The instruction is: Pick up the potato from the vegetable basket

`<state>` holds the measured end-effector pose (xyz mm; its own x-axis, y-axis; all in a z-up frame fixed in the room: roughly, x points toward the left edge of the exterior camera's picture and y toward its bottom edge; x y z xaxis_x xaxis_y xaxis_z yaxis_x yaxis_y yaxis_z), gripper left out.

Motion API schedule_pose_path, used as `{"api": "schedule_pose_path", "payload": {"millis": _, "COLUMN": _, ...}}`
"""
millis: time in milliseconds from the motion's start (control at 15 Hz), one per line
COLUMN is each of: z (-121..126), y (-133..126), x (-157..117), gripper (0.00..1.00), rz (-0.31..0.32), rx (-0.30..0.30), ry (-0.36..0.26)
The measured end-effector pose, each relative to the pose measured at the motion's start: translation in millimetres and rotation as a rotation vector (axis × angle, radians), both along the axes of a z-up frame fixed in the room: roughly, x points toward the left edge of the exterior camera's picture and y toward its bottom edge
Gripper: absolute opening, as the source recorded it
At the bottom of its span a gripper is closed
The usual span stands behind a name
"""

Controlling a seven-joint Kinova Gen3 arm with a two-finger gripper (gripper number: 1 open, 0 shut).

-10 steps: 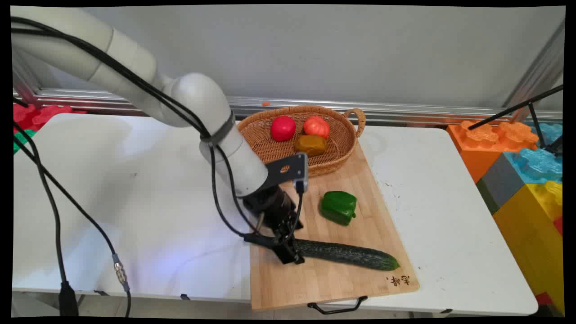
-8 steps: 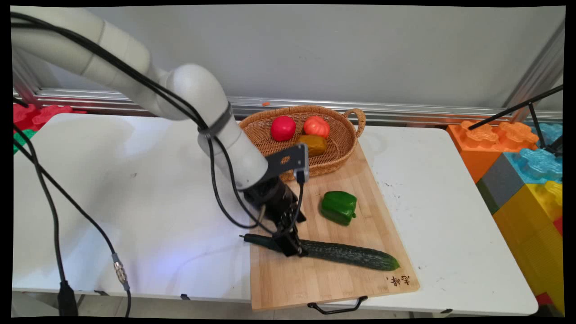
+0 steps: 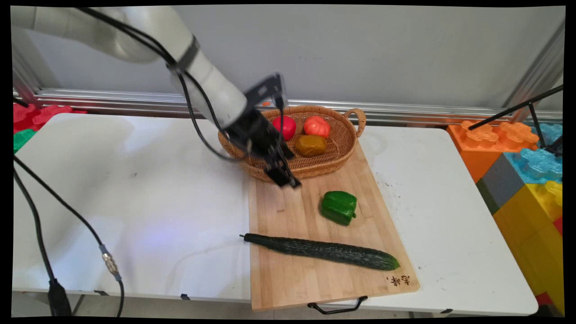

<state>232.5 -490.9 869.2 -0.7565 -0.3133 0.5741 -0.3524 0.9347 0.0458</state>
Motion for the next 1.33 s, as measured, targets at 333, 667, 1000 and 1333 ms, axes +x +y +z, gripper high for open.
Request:
{"api": "schedule_pose_path", "payload": {"millis": 333, "z": 13, "y": -49, "x": 35, "gripper": 1.0, "rz": 0.11, "rx": -0.112, "ry": -0.045}}
{"api": "schedule_pose_path", "payload": {"millis": 667, "z": -5, "y": -86, "x": 30, "gripper": 1.0, "rz": 0.135, "rx": -0.156, "ry": -0.063}}
{"api": "schedule_pose_path", "payload": {"millis": 1000, "z": -36, "y": -110, "x": 8, "gripper": 1.0, "rz": 0.146, "rx": -0.144, "ry": -0.038}}
{"api": "schedule_pose_path", "payload": {"millis": 1333, "z": -71, "y": -128, "x": -12, "gripper": 1.0, "rz": 0.153, "rx": -0.124, "ry": -0.024}}
